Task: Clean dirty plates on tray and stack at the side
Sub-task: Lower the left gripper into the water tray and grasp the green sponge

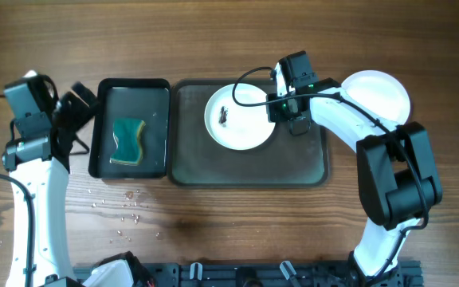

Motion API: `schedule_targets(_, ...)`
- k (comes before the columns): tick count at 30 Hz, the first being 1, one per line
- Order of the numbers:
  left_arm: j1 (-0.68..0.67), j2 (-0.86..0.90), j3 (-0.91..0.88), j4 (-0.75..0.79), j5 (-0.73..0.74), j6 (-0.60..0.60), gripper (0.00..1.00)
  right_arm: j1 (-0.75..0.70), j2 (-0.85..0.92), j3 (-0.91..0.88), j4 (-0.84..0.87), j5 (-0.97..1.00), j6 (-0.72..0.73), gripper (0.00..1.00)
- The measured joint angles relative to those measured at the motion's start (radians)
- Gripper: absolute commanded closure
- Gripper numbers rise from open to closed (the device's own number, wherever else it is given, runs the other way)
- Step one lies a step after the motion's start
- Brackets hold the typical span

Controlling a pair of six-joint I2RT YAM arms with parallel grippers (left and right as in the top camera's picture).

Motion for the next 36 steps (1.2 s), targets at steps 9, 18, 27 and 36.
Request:
schedule_targets(9, 0.000, 0.000, -0.001, -0.241, 0.130, -0.010, 0.00, 0.000, 0.000, 0.000, 0.000, 0.003, 0.000, 0.95)
schedule_targets(18, -0.072, 0.000, 0.000, -0.270, 0.155, 0.098, 0.07, 0.000, 0.000, 0.000, 0.000, 0.003, 0.000, 0.94)
schedule_targets(27, -0.254, 0.078, 0.000, -0.169, 0.036, 0.157, 0.07, 0.000, 0.000, 0.000, 0.001, 0.003, 0.000, 0.94)
schedule_targets(36, -0.290, 0.106, 0.000, -0.161, -0.103, 0.174, 0.23, 0.000, 0.000, 0.000, 0.001, 0.004, 0.000, 0.94)
